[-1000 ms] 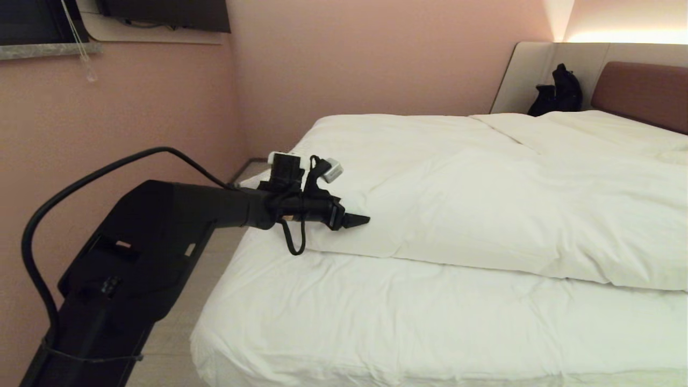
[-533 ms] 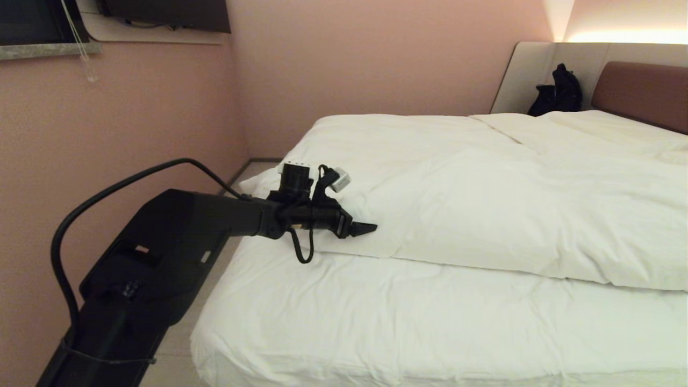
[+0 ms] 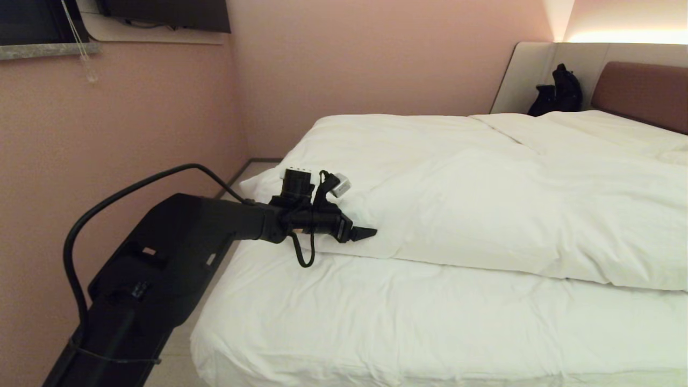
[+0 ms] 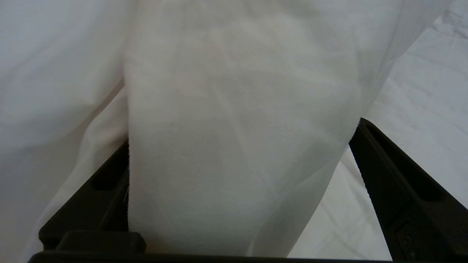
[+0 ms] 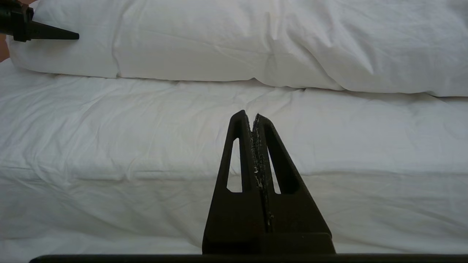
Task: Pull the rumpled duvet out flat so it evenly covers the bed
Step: Hold the folded corner of the quilt
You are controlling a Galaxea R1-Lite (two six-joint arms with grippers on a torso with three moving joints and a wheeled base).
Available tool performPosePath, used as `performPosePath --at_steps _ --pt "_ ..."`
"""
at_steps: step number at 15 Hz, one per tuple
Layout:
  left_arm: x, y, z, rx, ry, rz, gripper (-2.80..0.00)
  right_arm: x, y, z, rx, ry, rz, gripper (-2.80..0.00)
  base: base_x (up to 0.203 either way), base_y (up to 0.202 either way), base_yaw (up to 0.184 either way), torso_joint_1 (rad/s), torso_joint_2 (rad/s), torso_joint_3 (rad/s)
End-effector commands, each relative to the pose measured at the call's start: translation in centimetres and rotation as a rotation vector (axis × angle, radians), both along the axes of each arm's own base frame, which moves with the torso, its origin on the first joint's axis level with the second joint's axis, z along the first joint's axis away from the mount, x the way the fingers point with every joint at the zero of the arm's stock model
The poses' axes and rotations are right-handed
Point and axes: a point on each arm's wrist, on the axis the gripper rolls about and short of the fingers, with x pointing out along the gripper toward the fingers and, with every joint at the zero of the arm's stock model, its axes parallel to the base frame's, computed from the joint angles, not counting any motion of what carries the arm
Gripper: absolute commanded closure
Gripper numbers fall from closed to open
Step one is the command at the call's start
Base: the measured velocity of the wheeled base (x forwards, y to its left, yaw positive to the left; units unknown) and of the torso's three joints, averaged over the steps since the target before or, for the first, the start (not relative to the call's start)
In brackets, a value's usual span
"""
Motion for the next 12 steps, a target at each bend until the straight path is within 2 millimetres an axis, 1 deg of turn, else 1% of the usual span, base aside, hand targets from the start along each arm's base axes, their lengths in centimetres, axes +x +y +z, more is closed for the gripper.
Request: performPosePath --at_steps 1,5,6,12 --pt "-0.04 -0.09 0.02 -0.001 -0.003 -0.006 -2.8 0.01 0.0 0.01 0.0 0.001 0.0 0.0 0.0 0.0 0.0 0.0 0.0 0.0" --pt "-0.22 -0.27 0.5 -0.004 -0.012 -0.009 -2.8 0.01 0.0 0.01 0.0 0.001 0.0 0.0 0.0 0.0 0.0 0.0 0.0 0.0" --pt "-0.21 -0.28 0.42 -0.003 -0.01 -0.009 0.0 0.01 0.0 0.01 0.0 0.001 0.0 0.0 0.0 0.0 0.0 0.0 0.0 0.0" --pt "-0.26 -0.57 0.09 0.005 -0.007 -0.001 0.0 0.01 0.0 0.01 0.001 0.001 0.0 0.0 0.0 0.0 0.0 0.0 0.0 0.0"
